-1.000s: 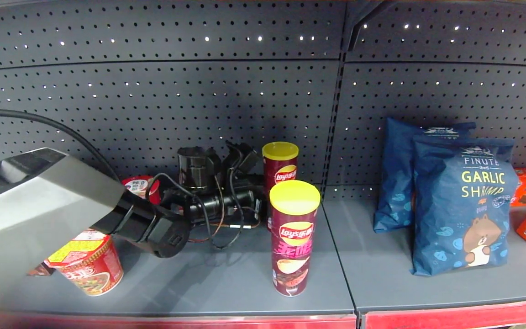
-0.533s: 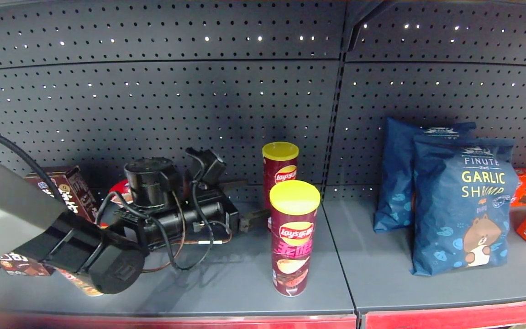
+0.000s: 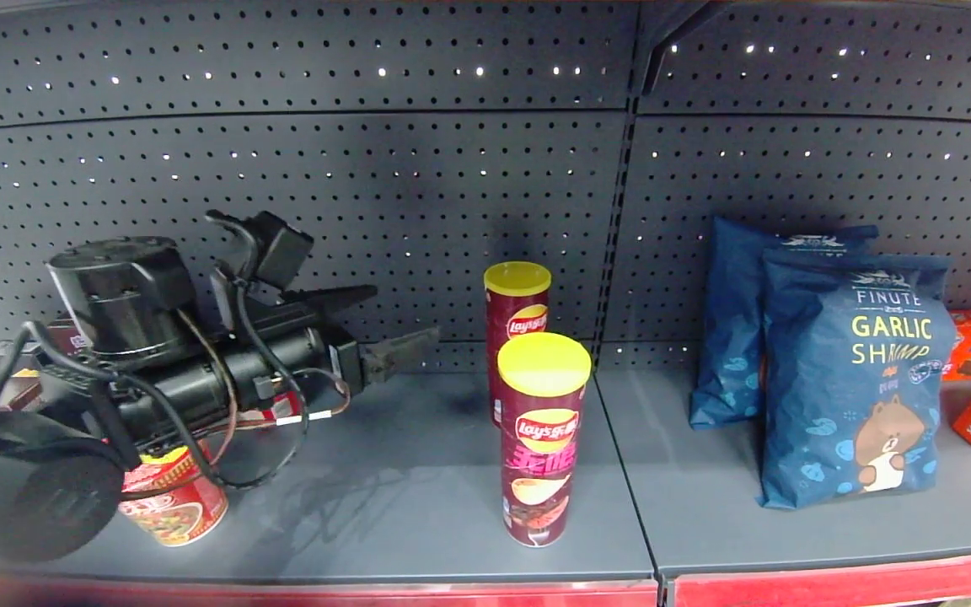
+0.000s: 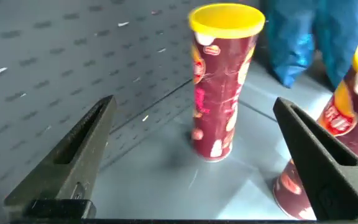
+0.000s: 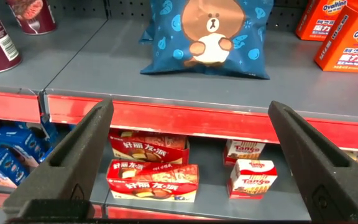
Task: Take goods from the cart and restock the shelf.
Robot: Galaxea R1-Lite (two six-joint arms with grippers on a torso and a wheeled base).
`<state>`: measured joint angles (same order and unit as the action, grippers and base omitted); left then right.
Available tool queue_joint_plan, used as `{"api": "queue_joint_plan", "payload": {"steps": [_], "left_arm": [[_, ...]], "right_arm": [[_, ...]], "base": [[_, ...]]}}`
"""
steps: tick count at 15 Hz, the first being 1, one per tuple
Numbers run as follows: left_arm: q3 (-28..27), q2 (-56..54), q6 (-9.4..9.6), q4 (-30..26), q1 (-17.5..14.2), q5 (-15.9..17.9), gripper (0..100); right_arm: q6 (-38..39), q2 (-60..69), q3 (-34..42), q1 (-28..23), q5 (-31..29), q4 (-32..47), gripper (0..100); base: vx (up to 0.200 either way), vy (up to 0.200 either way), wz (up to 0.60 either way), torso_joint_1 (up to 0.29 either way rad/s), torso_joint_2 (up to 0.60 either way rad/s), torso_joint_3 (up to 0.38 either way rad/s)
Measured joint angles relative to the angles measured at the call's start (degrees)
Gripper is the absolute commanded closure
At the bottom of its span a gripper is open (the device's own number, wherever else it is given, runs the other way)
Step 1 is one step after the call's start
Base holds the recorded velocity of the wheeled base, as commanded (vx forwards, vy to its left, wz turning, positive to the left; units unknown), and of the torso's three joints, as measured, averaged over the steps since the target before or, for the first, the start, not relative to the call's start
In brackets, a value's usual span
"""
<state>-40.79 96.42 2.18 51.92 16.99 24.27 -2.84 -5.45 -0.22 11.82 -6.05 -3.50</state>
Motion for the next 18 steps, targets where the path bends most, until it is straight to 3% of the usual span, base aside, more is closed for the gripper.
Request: {"api": "queue_joint_plan", "payload": {"steps": [5, 7, 9, 12, 15, 18], "left_arm": [[4.79, -21.00, 1.01, -13.45, 0.32, -8.42, 0], [8.16, -29.16, 1.69, -19.41, 0.32, -11.98, 0], [10.95, -37.85, 2.02, -26.82, 0.26, -15.71, 0], [13.04, -50.86, 2.22, -39.74, 0.10, -20.71, 0], [13.73, -57.39, 2.17, -40.92, -0.07, -24.27, 0], [16.35, -62.27, 1.84, -41.67, -0.18, -28.81, 0]], "right_arm": [[-1.37, 0.00, -0.05, 0.02, -1.41, 0.22, 0], [-3.72, -0.04, -0.16, 0.24, 3.51, 0.46, 0], [-6.00, -0.28, -0.96, -1.19, 4.33, 1.67, 0], [-3.67, -5.90, -10.11, -3.71, 6.12, 2.08, 0], [-4.85, -16.21, -18.21, -3.51, 9.13, 1.54, 0], [-4.11, -27.27, -23.32, -0.15, 9.65, -0.73, 0]], "base": [[0.000, 0.000, 0.00, 0.000, 0.00, 0.000], [0.000, 0.000, 0.00, 0.000, 0.00, 0.000], [0.000, 0.000, 0.00, 0.000, 0.00, 0.000], [0.000, 0.000, 0.00, 0.000, 0.00, 0.000], [0.000, 0.000, 0.00, 0.000, 0.00, 0.000], [0.000, 0.000, 0.00, 0.000, 0.00, 0.000]]}}
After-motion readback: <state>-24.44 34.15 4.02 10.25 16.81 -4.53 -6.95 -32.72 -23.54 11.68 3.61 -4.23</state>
